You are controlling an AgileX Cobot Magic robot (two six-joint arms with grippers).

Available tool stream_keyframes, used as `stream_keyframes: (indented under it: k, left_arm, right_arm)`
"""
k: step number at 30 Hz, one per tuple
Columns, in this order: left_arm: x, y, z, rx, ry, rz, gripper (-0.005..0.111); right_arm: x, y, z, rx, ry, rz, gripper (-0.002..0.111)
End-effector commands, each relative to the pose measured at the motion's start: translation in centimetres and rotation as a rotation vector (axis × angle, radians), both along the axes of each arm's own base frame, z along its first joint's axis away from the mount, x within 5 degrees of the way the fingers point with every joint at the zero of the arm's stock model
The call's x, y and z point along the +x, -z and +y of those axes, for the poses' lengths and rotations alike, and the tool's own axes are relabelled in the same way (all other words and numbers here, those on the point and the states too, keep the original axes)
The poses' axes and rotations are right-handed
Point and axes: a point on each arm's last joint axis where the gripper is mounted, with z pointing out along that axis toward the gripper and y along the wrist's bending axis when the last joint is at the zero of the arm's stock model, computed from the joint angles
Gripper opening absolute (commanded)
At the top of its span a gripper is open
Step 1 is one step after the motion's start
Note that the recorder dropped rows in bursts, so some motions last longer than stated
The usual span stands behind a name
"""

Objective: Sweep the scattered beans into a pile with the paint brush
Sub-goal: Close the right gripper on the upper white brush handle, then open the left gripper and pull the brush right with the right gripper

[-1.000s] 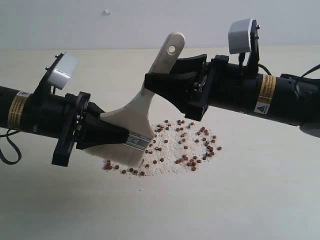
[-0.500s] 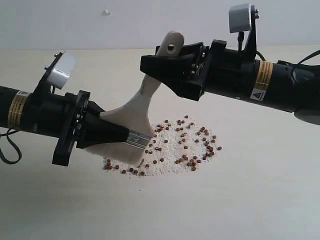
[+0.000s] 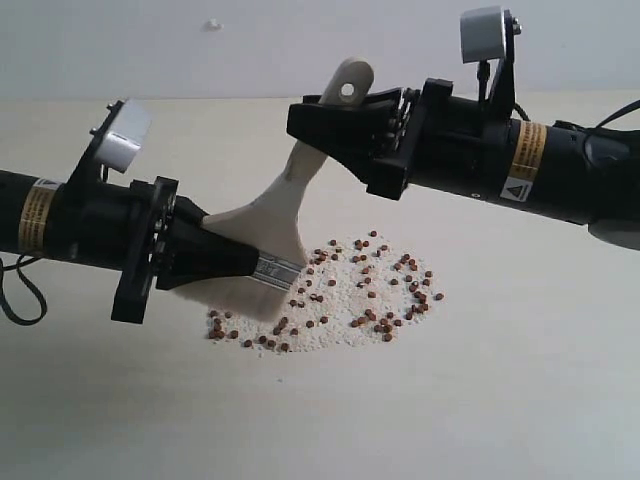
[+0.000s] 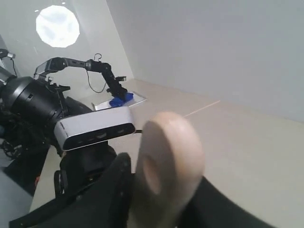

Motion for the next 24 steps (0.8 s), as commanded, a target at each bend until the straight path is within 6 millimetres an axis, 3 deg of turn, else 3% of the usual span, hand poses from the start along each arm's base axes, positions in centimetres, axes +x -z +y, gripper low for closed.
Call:
stream_keyframes:
  k: [1, 15, 17, 18, 19, 20, 22, 24]
  left_arm:
    - [-0.1, -0.6, -0.2, -0.035, 0.013, -0.008, 0.000]
    - [0.1, -1.5, -0.2, -0.061, -0.033, 0.014, 0.003]
    - [0.0, -2.2, -0.2, -0.068, -0.036, 0.005, 0.018]
    - [-0.1, -2.5, -0.2, -0.071, -0.039, 0.008, 0.034]
    - [-0.1, -2.5, -0.2, -0.069, -0.043, 0.020, 0.041]
    - [-0.1, -2.5, -0.2, -0.065, -0.050, 0.045, 0.056]
    - [-0.2, -2.5, -0.2, -0.059, -0.046, 0.052, 0.067]
    - [-0.2, -2.5, -0.1, -0.055, -0.050, 0.071, 0.067]
  right_arm:
    - [0.2, -0.1, -0.1, -0.008, 0.013, -0.006, 0.001]
    - [0.4, -0.2, -0.2, 0.007, 0.033, 0.002, 0.000]
    - [0.4, -0.2, -0.2, 0.013, 0.035, 0.013, 0.000]
    - [0.5, -0.2, -0.2, 0.024, 0.046, 0.025, 0.000]
    - [0.6, -0.3, -0.3, 0.028, 0.050, 0.028, 0.000]
    - [0.7, -0.3, -0.3, 0.037, 0.063, 0.031, 0.000]
    - [0.8, -0.4, -0.4, 0.051, 0.082, 0.038, 0.000]
    - [0.9, -0.5, -0.4, 0.060, 0.093, 0.039, 0.000]
